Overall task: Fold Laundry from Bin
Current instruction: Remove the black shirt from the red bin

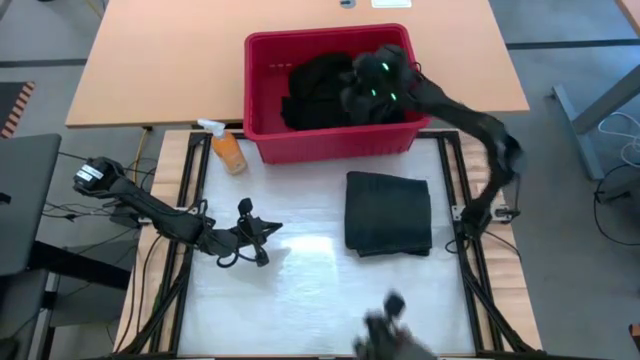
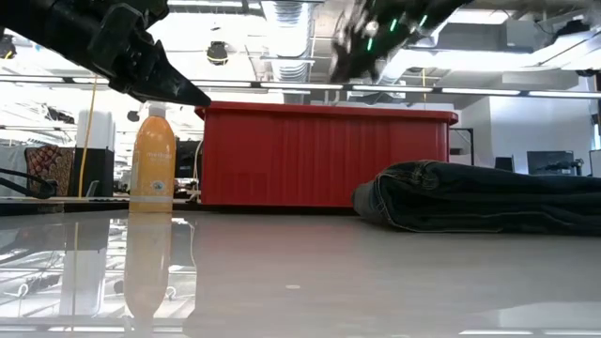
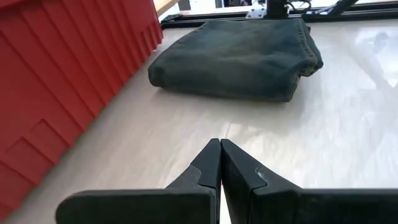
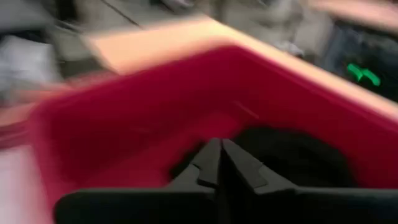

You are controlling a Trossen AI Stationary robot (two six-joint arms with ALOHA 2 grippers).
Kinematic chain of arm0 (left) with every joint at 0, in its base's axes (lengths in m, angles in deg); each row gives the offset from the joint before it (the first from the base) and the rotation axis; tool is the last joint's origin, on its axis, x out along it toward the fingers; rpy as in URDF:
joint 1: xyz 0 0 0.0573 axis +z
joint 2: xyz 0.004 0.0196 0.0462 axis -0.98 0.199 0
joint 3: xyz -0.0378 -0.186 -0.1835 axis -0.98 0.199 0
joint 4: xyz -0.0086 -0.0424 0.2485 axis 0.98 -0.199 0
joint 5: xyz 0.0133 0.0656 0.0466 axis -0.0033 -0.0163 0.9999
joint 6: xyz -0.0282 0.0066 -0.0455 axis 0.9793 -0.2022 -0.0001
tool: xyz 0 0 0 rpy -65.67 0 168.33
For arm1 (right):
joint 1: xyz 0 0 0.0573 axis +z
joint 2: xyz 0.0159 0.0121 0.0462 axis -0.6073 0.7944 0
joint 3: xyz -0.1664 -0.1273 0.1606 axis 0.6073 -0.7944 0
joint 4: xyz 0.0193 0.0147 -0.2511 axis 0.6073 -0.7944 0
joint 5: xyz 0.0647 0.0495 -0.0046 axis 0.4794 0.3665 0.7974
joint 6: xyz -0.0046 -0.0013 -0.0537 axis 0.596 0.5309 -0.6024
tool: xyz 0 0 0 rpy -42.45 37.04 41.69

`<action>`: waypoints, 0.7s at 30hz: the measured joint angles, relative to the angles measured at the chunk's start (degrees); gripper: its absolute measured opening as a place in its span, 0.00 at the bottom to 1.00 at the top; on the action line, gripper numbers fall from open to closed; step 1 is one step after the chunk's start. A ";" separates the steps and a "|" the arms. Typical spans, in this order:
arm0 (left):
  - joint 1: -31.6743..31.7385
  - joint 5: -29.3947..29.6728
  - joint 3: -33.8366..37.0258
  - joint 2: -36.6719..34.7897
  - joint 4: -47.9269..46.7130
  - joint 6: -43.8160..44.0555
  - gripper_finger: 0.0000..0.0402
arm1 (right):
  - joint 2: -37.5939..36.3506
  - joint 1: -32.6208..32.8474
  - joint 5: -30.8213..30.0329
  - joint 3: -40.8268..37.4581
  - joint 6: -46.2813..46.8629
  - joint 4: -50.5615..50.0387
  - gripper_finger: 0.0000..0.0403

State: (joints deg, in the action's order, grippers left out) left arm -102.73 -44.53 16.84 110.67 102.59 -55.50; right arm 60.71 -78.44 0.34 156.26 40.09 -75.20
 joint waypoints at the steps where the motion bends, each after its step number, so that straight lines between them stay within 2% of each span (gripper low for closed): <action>1: 0.00 0.01 0.00 0.00 -0.01 -0.10 0.00 | 3.43 -1.59 0.52 2.72 1.41 -0.80 0.14; 5: 0.00 -0.03 0.00 0.00 -0.02 -0.66 0.00 | 15.74 -5.80 3.67 16.05 7.36 -3.73 0.27; 8: 0.00 -0.07 0.00 0.00 -0.14 -1.04 0.00 | 24.90 -7.56 6.00 26.72 11.89 -7.15 0.42; 12: 0.00 -0.08 0.00 0.00 -0.99 -1.12 0.03 | 35.30 -8.28 2.41 39.23 13.86 -11.92 0.63; 14: 0.00 -0.16 0.00 0.00 -1.47 -0.67 0.05 | 36.38 -7.82 -1.50 37.67 17.23 -7.54 0.71; 16: 0.00 -0.13 0.01 0.00 -2.23 -0.10 0.07 | 38.14 -7.66 -2.91 37.22 20.64 -5.00 0.77; 21: 0.00 -0.42 0.02 0.02 -2.54 0.57 0.11 | 43.12 -7.97 -3.64 37.62 25.61 -1.88 0.80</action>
State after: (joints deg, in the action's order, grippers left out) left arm -102.73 -44.95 16.86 110.69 100.05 -54.93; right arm 103.83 -86.41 -3.31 193.87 65.70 -77.08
